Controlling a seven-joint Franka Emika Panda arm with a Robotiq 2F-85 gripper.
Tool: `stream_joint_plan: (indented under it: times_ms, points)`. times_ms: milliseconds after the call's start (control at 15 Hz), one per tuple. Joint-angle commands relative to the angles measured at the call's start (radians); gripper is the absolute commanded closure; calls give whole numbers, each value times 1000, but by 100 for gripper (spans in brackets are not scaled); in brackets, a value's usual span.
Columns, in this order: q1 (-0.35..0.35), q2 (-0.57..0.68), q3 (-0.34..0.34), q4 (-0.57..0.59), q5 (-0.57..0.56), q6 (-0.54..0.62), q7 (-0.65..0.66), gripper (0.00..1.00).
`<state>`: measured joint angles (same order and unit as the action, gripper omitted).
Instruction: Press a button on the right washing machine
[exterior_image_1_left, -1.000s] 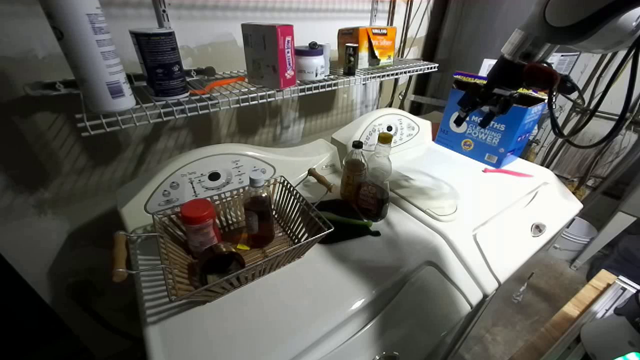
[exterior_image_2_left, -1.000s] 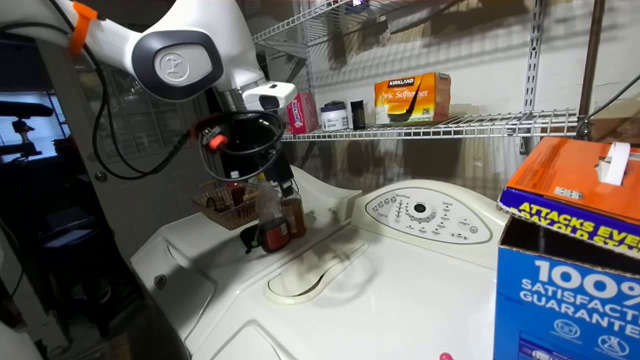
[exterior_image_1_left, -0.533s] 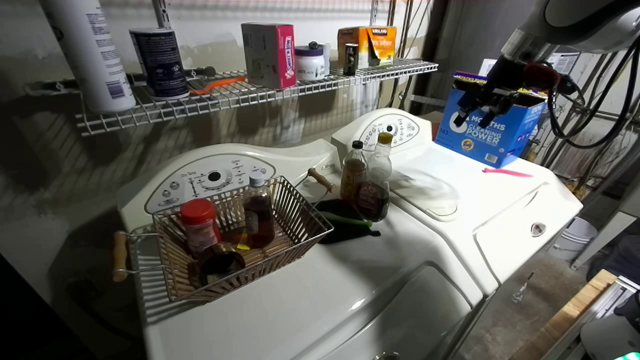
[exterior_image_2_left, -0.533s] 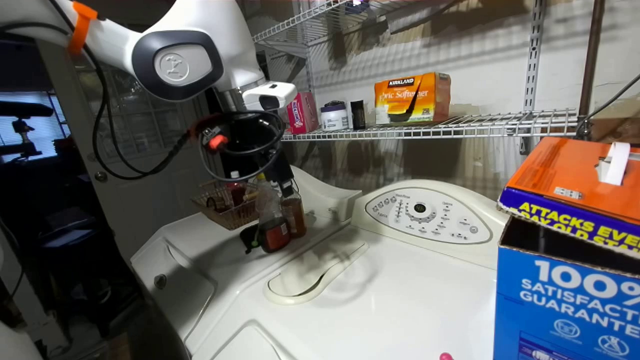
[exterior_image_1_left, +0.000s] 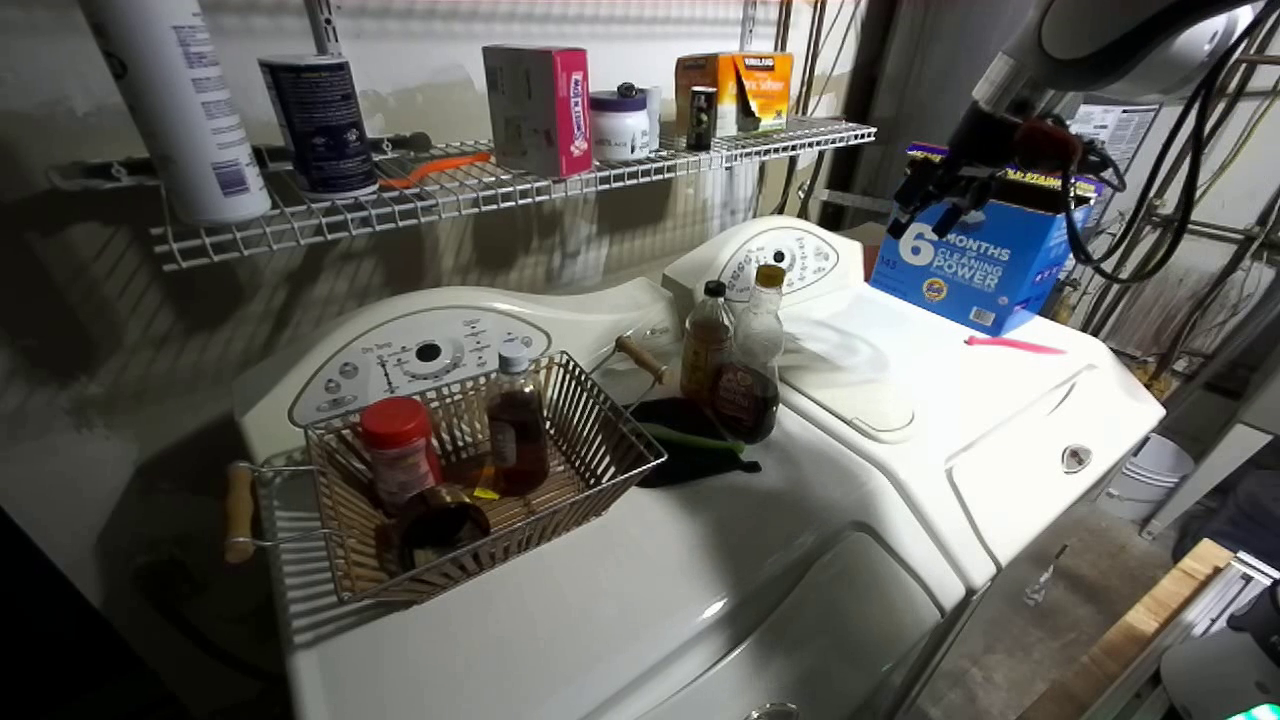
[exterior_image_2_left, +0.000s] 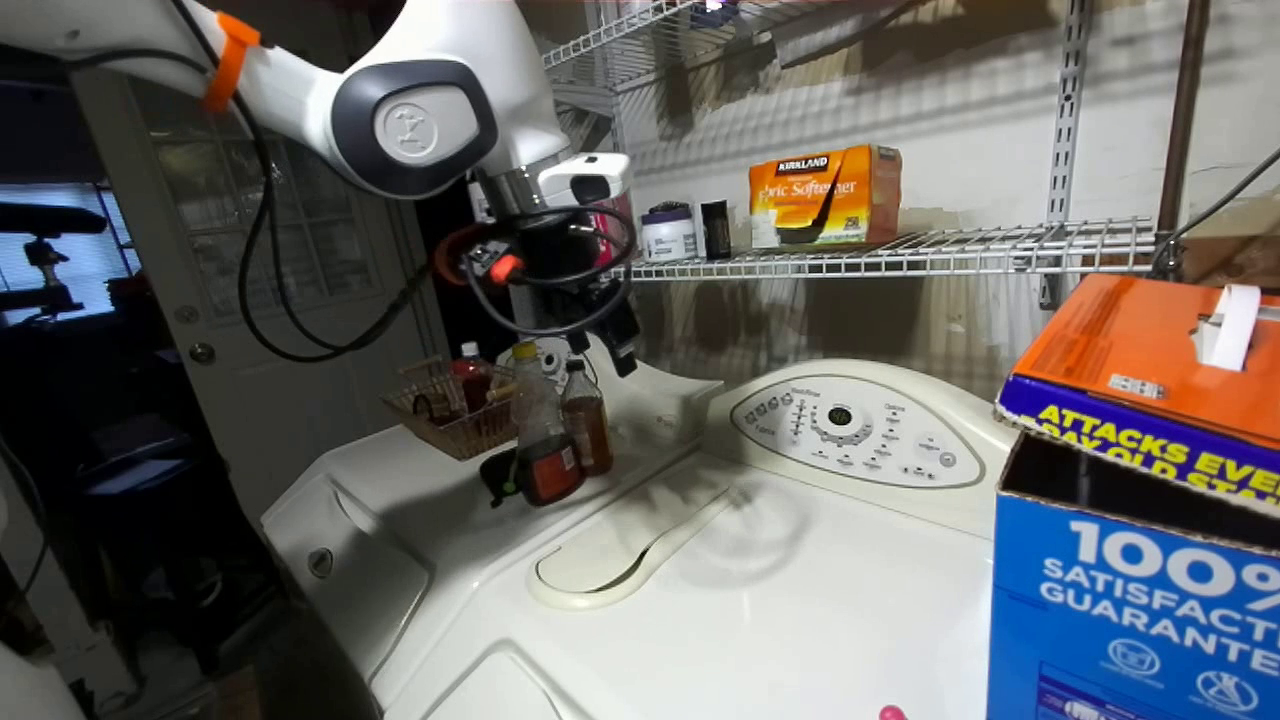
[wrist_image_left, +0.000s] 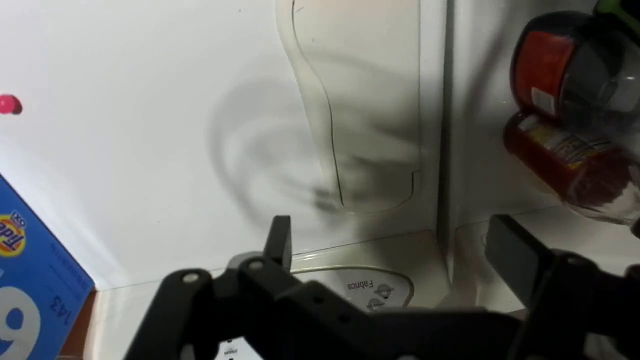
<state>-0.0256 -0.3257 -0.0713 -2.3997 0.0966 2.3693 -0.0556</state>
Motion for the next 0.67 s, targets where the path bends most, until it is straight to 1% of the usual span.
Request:
stream_joint_plan:
  times_ms: [0,133,200,333,533,600]
  points:
    - [-7,179,-28,134,-17,62,-91,0]
    - [-13,262,-48,194,-1,105,-150,0]
    - [-19,303,-58,226,3,110,-181,0]
    - [-33,376,-69,287,45,109,-255,0]
    - [-66,472,-57,372,84,116,-329,0]
    - [-77,501,-49,400,99,121,-342,25]
